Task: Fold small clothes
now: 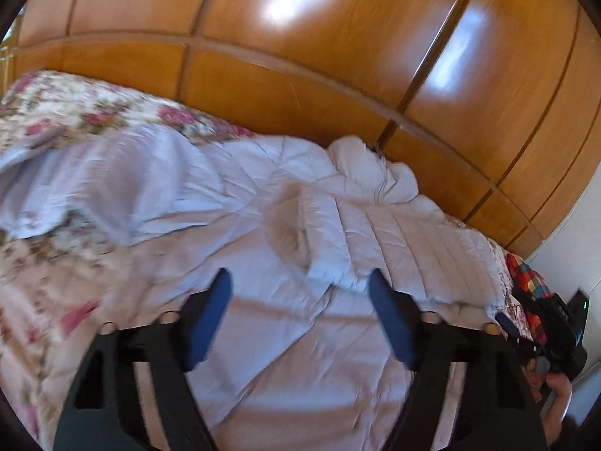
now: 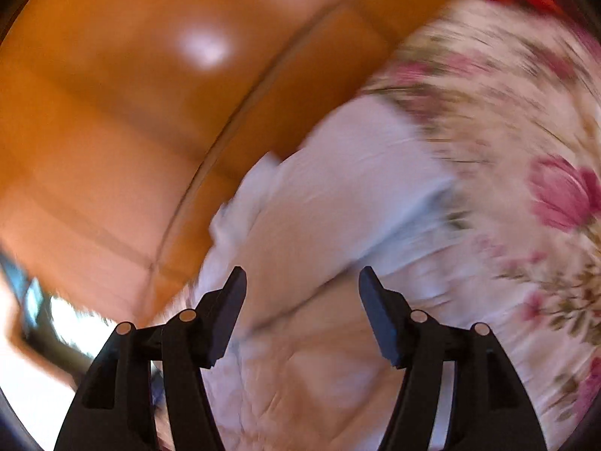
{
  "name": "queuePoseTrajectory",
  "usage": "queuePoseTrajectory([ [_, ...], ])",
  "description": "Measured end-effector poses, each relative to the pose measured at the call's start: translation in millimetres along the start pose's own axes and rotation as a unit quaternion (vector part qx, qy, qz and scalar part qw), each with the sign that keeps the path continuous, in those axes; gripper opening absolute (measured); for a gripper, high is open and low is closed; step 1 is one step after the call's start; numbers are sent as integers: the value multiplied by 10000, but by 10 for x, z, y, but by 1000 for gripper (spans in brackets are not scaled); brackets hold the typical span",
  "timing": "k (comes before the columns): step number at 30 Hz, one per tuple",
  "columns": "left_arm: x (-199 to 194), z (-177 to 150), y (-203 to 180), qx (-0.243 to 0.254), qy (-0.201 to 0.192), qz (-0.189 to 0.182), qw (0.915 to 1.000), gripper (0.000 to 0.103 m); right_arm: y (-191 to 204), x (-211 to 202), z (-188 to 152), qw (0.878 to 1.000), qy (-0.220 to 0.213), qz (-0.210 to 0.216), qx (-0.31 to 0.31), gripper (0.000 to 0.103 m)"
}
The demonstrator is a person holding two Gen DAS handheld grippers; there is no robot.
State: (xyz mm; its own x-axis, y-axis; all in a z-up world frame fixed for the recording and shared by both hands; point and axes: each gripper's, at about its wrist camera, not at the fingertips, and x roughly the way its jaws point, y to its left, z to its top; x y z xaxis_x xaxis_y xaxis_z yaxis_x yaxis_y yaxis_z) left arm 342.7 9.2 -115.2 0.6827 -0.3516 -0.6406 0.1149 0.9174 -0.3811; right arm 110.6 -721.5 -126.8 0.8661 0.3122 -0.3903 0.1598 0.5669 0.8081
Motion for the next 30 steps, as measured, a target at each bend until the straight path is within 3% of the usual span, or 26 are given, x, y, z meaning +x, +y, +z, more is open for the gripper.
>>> queuePoseTrajectory([
  [2, 213, 79, -58, -39, 143, -33, 9999, 69, -245, -16, 153, 9982, -131, 81, 584, 60],
  [5, 517, 143, -120, 17, 424, 89, 9991, 67, -415, -5, 365, 9953, -184, 246, 913, 49],
  [7, 728, 157, -101, -88, 714, 111, 9973, 39, -431, 46, 475, 9953, -160, 176, 940, 35],
  [9, 859, 148, -81, -204, 945, 4, 9953, 22, -444, 105, 550, 9956, -121, -42, 929, 14],
  [10, 874, 155, -91, -214, 964, -55, 9951, 11, -423, 148, 548, 9957, -96, -78, 918, 11],
  [11, 851, 174, -111, -171, 941, -67, 9954, 8, -397, 150, 548, 9960, -112, -116, 875, 8],
  [14, 647, 305, -163, -6, 510, -134, 9986, 7, -163, 73, 514, 9990, -312, -24, 307, 7],
  [16, 584, 373, -140, 146, 339, 43, 9993, 7, -28, 57, 454, 9993, -359, -79, -87, 7],
  [18, 713, 333, -76, 272, 530, 257, 9979, 7, -8, 115, 395, 9987, -330, -261, -278, 7],
  [21, 864, 187, 84, 90, 803, 294, 9963, 7, -128, 262, 326, 9969, -284, -624, -384, 7],
  [25, 905, 91, 125, 100, 680, 225, 9974, 7, -359, 383, 266, 9970, -228, -676, -301, 5],
  [30, 906, 14, 133, 214, 481, 157, 9985, 9, -378, 443, 234, 9951, -314, -773, -535, 6],
])
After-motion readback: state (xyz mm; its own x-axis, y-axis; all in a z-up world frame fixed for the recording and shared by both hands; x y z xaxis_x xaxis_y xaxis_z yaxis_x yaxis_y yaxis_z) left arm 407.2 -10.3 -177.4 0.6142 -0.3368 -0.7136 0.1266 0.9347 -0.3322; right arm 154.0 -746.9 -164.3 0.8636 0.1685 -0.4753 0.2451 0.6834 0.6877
